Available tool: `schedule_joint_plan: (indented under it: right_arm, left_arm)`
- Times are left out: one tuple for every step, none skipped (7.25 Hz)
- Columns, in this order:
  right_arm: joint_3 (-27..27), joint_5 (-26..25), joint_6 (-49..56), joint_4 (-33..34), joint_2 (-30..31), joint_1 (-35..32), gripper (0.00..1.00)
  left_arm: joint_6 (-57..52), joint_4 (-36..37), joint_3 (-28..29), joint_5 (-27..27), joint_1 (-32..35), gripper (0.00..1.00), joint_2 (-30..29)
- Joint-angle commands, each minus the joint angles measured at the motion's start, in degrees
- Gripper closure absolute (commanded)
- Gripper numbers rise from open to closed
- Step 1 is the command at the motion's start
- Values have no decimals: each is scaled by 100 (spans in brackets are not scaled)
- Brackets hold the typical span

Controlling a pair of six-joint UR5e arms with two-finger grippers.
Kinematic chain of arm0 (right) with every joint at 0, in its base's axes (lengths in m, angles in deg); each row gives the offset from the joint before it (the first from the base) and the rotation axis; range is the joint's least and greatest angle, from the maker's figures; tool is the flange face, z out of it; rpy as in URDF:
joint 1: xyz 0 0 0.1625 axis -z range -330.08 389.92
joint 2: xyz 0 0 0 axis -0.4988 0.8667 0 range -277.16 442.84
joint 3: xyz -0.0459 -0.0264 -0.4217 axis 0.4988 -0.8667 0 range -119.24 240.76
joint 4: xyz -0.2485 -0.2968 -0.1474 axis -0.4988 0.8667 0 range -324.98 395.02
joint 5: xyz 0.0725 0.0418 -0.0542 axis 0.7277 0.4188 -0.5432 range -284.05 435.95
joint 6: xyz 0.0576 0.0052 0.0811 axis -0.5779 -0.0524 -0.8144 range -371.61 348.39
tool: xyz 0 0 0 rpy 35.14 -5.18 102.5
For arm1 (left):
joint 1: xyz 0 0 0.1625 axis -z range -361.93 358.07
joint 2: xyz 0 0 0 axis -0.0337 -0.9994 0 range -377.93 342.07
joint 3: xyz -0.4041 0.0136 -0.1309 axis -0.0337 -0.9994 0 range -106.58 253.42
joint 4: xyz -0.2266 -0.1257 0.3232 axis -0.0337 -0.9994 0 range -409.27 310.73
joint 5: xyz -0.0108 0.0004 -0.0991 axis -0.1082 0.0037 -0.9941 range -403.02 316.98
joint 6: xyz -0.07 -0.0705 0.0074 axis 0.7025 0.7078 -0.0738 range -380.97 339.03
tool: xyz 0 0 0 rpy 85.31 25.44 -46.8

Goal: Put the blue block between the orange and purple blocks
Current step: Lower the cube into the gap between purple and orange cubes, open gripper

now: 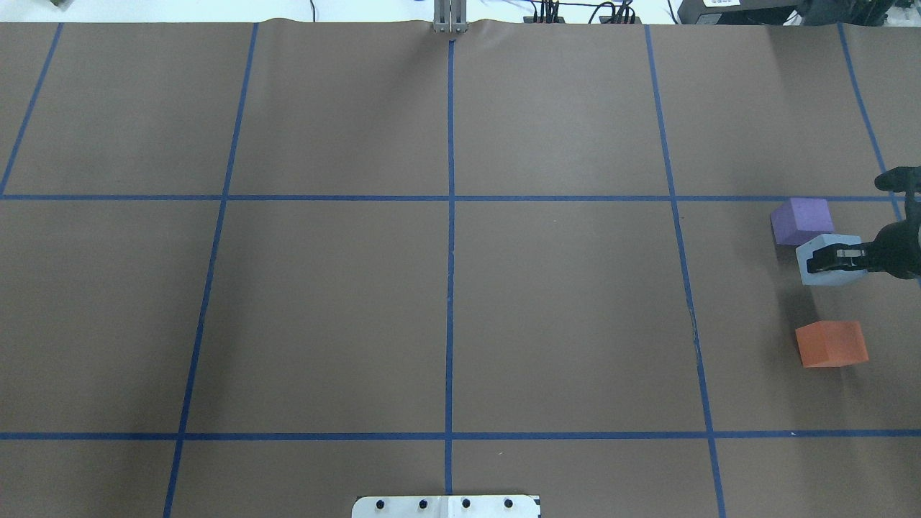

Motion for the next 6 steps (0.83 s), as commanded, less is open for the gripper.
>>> schedule_joint_plan:
  right_arm:
    - [-418,-363,-70,-541,49,304,54]
    - [-543,-373,-70,-640,14,331,46]
    - [-544,-460,-61,-650,31,427,22]
    - [-544,-591,-78,-659,39,541,1]
    - [-535,-593,-70,-659,40,542,0]
    - [-431,-532,0,-650,40,507,0]
  left_arm:
    - [-2,0,-2,0,-4,0,0]
    - [7,0,-2,0,-4,0,0]
    - [7,0,-2,0,-4,0,0]
    - [7,0,-2,0,-4,0,0]
    - [7,0,-11,0,-4,0,0]
    - [7,0,-11,0,-4,0,0]
